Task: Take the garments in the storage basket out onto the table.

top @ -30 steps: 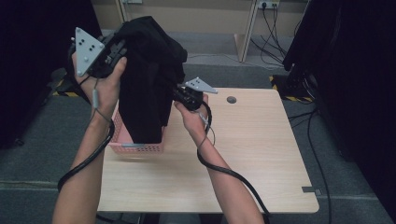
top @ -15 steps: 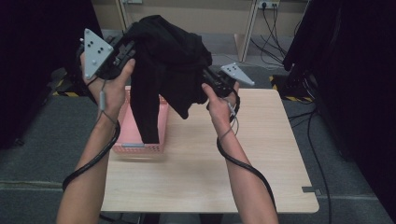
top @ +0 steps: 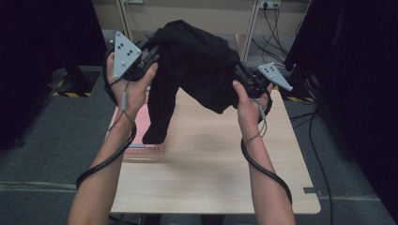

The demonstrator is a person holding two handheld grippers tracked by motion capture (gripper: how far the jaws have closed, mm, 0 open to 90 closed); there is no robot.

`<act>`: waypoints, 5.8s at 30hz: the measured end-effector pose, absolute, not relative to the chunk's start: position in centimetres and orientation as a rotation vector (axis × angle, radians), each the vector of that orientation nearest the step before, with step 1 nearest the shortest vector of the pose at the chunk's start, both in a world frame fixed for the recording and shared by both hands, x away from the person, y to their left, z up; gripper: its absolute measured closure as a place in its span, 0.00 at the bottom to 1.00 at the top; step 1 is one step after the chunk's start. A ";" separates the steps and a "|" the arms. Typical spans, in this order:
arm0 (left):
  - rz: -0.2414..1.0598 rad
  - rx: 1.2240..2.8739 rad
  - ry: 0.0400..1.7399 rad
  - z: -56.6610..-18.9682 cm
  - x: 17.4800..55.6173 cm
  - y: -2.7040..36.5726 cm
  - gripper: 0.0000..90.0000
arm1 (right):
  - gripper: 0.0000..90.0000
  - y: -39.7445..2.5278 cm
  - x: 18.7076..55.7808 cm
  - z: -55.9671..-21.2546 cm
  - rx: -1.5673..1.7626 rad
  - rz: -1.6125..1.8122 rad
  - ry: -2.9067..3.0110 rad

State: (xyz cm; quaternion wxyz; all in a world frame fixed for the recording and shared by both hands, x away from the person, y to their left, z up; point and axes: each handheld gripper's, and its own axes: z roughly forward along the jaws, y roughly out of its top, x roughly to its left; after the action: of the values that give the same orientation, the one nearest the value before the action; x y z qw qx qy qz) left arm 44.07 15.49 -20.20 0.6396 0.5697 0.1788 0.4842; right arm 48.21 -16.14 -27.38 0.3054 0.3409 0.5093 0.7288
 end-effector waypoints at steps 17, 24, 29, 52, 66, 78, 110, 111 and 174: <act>0.984 1.378 0.384 -23.2 45.4 9.9 0.92 | 0.96 -20.5 46.3 -28.1 0.932 1.895 1.306; 0.953 1.390 0.351 -23.3 45.4 7.2 0.92 | 0.96 -22.6 45.6 -27.9 0.941 1.845 1.304; 0.938 1.405 0.312 -22.7 45.0 5.3 0.92 | 0.96 -23.5 45.2 -28.1 0.955 1.841 1.291; 0.807 1.432 0.230 -23.3 44.4 -1.2 0.91 | 0.94 -26.9 43.5 -30.2 1.011 1.745 1.288; 0.753 1.441 0.222 -23.5 44.6 -4.4 0.91 | 0.93 -28.2 42.9 -29.9 1.017 1.697 1.288; 0.705 1.463 0.203 -23.9 44.7 -7.9 0.91 | 0.93 -29.7 42.4 -30.4 1.043 1.663 1.274; 0.762 1.533 0.300 -26.9 45.9 -1.1 0.90 | 0.90 -26.1 43.7 -32.4 1.022 1.621 1.467; 0.763 1.537 0.306 -27.1 46.0 -0.8 0.90 | 0.90 -25.9 43.8 -32.6 1.020 1.618 1.480; 0.737 1.744 0.520 -39.8 49.2 1.7 0.86 | 0.82 -21.5 46.4 -42.5 1.157 1.449 1.871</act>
State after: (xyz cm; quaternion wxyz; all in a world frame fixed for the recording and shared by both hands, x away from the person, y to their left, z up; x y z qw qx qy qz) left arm 49.18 1.70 -39.79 0.5557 0.7385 0.2201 0.3121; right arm 46.41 -21.51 -42.45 0.2508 0.4252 0.6876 0.5325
